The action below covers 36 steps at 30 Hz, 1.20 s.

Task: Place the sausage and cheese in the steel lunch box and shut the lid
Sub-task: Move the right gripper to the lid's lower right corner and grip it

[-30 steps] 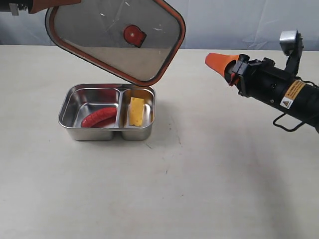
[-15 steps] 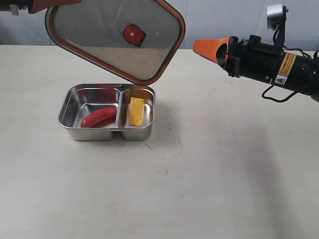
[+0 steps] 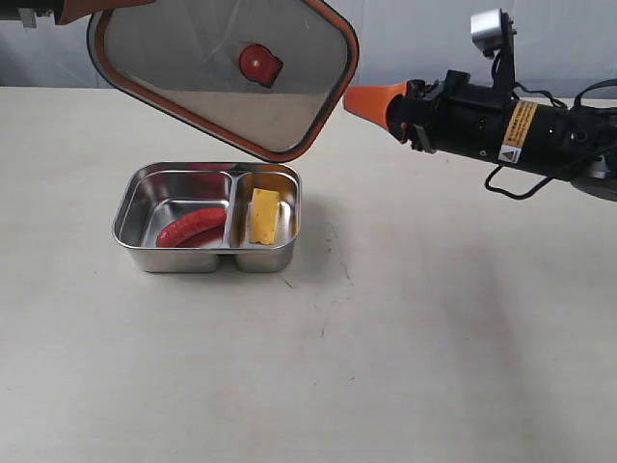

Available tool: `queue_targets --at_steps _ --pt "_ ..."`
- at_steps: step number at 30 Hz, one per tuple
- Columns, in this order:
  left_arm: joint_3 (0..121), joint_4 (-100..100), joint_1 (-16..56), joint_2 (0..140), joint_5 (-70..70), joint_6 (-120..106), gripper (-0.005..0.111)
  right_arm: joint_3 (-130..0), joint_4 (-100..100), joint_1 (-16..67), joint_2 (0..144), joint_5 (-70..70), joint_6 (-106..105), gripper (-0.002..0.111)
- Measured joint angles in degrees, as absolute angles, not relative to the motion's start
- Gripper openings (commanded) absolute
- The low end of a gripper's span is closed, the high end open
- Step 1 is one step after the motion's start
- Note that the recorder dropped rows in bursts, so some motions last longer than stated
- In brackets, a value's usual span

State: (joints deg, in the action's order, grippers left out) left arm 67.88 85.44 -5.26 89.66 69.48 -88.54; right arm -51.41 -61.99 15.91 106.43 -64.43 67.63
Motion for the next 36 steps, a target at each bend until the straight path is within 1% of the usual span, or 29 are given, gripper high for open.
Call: queue_targets --at_steps 3,5,6,8,10,16,17,21,25,29,33,36 --pt "67.9 85.4 -5.3 89.7 69.5 -88.5 0.0 -51.4 -60.7 16.8 106.4 -64.0 65.6 0.034" --pt "67.9 85.4 -5.3 89.7 69.5 -88.6 0.0 -51.4 -59.0 17.3 106.4 -63.6 63.5 0.041" --pt "67.9 85.4 -5.3 89.7 69.5 -88.6 0.0 -51.4 -58.3 17.6 106.4 -63.2 62.8 0.048" --pt "67.9 85.4 -5.3 89.7 69.5 -88.7 0.0 -51.5 -57.4 17.8 106.4 -62.5 62.2 0.051" --pt "67.9 85.4 -5.3 89.7 69.5 -88.7 0.0 -51.5 -57.0 17.8 106.4 -61.7 62.0 0.047" --pt "67.9 85.9 -5.3 89.7 69.5 -88.7 0.0 -54.0 -55.7 19.4 106.5 -59.7 61.8 0.025" --pt "67.9 85.9 -5.3 89.7 69.5 -88.7 0.0 -55.2 -55.2 20.1 106.5 -57.8 61.8 0.023" --pt "67.9 86.0 -5.3 89.7 69.5 -88.7 0.0 -56.6 -54.5 20.5 106.5 -55.2 61.9 0.023" --pt "67.9 86.3 -5.3 89.7 69.4 -88.9 0.0 -56.9 -52.0 20.8 106.5 -55.1 62.0 0.023" --pt "67.9 86.2 -5.3 89.7 69.4 -88.9 0.0 -57.1 -53.8 20.8 106.5 -54.9 62.3 0.023" --pt "67.9 84.8 -5.7 89.5 69.4 -87.9 0.0 -57.1 -56.3 20.6 106.5 -57.2 61.6 0.023" --pt "67.9 83.4 -5.7 89.0 69.4 -87.0 0.0 -57.1 -56.3 20.1 106.8 -59.8 56.7 0.023"
